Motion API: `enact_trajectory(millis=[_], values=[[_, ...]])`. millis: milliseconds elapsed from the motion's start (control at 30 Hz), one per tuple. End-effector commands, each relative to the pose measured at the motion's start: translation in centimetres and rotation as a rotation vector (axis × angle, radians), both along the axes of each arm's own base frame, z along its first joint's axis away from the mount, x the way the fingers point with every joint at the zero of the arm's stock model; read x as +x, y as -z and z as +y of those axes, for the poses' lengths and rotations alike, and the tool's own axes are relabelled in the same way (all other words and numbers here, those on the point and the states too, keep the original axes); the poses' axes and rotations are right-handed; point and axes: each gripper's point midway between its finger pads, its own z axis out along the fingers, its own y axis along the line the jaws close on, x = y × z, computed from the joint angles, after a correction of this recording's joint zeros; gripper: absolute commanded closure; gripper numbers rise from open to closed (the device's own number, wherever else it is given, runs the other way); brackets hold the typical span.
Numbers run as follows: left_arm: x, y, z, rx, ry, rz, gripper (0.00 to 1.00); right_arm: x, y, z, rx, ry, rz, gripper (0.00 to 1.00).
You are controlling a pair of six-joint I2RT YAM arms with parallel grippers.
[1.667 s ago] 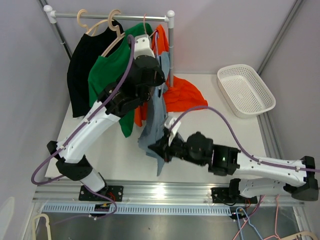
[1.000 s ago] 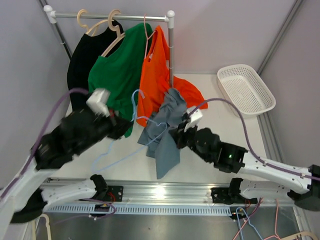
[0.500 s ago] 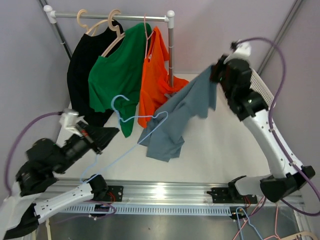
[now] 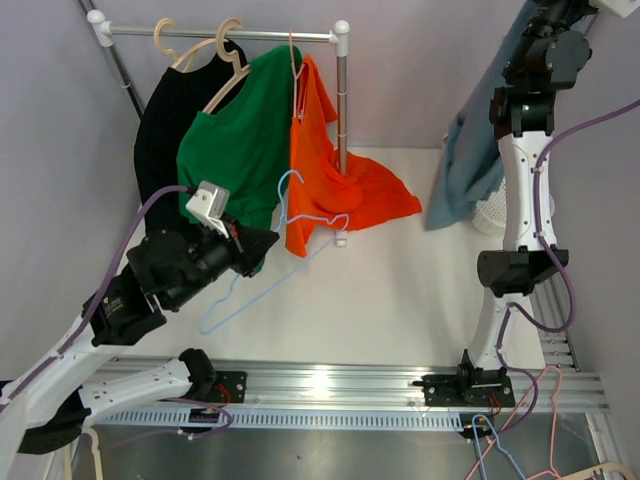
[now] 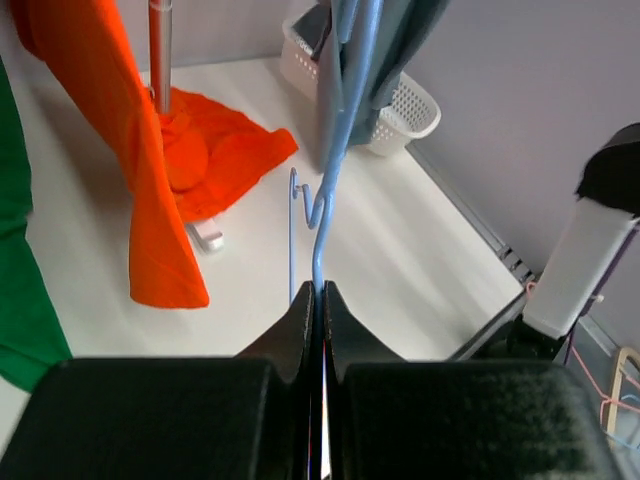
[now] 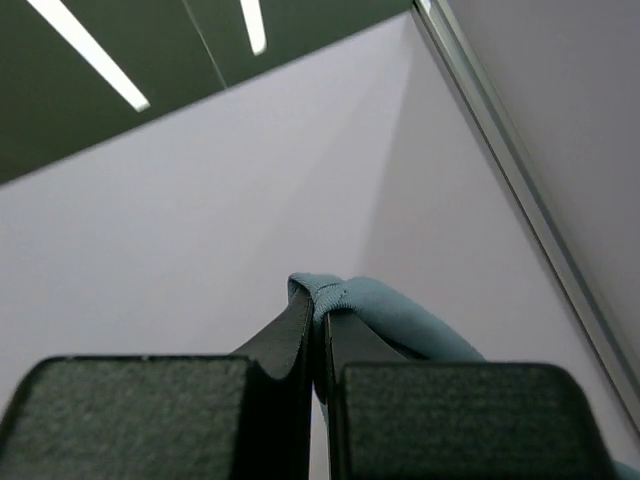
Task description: Remove the t-shirt from the hanger
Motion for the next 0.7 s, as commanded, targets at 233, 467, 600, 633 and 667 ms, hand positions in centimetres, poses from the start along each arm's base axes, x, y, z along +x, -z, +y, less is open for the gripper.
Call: enact_trajectory(millis=[233,467,600,633,667], values=[[6.4,-1.9,0.6,-0.082,-0.122,0.001,0.99,-0.4,4.1,-6.2,0.185,0.19,0.054,1.0],[10.1,-5.6,1.5,-0.086,-0.249,-0.037,0.99,5.9,32.1,-9.9,0.443,0.273,0.808,1.0],[12.0,-7.1,1.5,-0.063,-0.301,-0.057,1.0,7.0,40.8,-10.0,0.607,0.156,1.083,0.28],[12.3,-7.8,1.4,-0.069,-0.307,-0.068,0.99,6.4,40.9,-10.4,0.625,0.183,1.091,0.14],[13.1,-7.6,1.2,-0.047,-0.321,-0.072,1.0,5.8,40.8,-10.6,0.594,0.241,1.091,0.04]])
